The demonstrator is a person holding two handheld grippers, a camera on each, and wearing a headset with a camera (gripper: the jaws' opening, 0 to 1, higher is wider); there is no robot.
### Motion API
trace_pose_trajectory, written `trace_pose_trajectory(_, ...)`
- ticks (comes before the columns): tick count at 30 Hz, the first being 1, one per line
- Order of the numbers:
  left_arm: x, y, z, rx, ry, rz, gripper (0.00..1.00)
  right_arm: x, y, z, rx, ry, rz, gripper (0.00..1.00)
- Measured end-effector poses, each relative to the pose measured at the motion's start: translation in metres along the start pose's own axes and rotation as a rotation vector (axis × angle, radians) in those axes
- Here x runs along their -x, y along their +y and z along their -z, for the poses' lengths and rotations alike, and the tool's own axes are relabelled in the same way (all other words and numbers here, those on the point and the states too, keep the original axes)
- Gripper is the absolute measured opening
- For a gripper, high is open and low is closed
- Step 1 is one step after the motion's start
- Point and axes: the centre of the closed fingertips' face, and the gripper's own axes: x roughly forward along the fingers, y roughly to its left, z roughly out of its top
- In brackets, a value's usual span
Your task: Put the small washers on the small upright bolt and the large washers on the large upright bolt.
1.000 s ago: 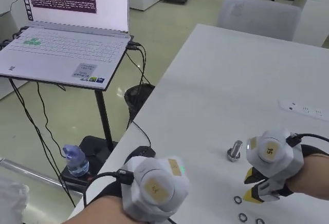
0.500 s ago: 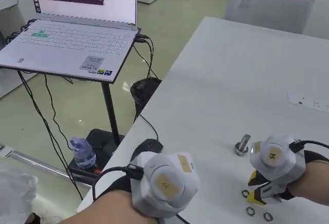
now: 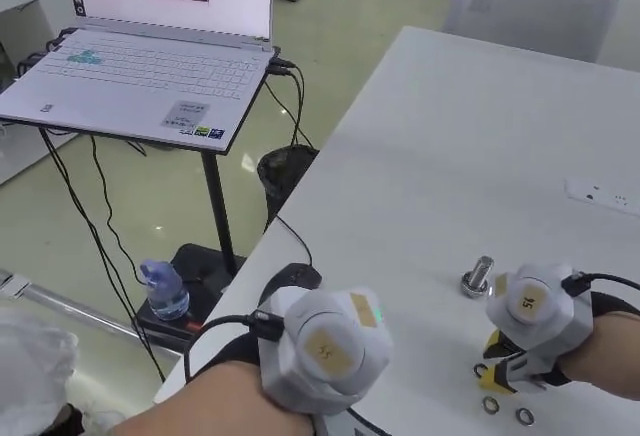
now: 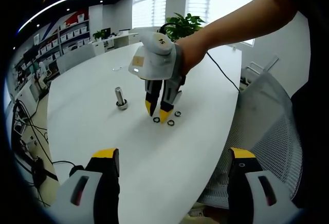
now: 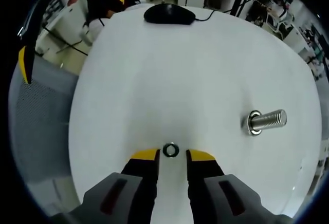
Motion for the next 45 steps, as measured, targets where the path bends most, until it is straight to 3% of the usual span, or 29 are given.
trace_pose_trajectory(6, 0.001, 0.000, 0.002, 0.000, 0.001, -0.001, 0.86, -0.001, 0.001, -0.002, 0.020, -0.004, 0.006, 0.17)
trace_pose_trajectory(21, 0.000, 0.000, 0.002, 0.005, 0.007, -0.002, 0.83, -0.001, 0.000, -0.002, 0.016, 0.074, 0.027, 0.13)
trace_pose_trajectory(24, 0.001, 0.000, 0.001, 0.005, 0.007, -0.003, 0.83, 0.000, -0.001, -0.001, -0.030, 0.053, 0.026, 0.13)
trace_pose_trajectory(30, 0.001, 0.002, 0.000, 0.006, 0.008, -0.007, 0.83, 0.000, 0.001, 0.000, -0.048, 0.030, 0.023, 0.13)
trace_pose_trajectory(36, 0.000, 0.003, -0.002, 0.009, 0.006, -0.009, 0.82, 0.006, -0.001, 0.010, -0.068, 0.031, 0.027, 0.12)
trace_pose_trajectory(45, -0.005, 0.005, -0.007, 0.005, -0.002, -0.013, 0.83, 0.033, -0.010, 0.042, -0.160, 0.023, 0.050, 0.12)
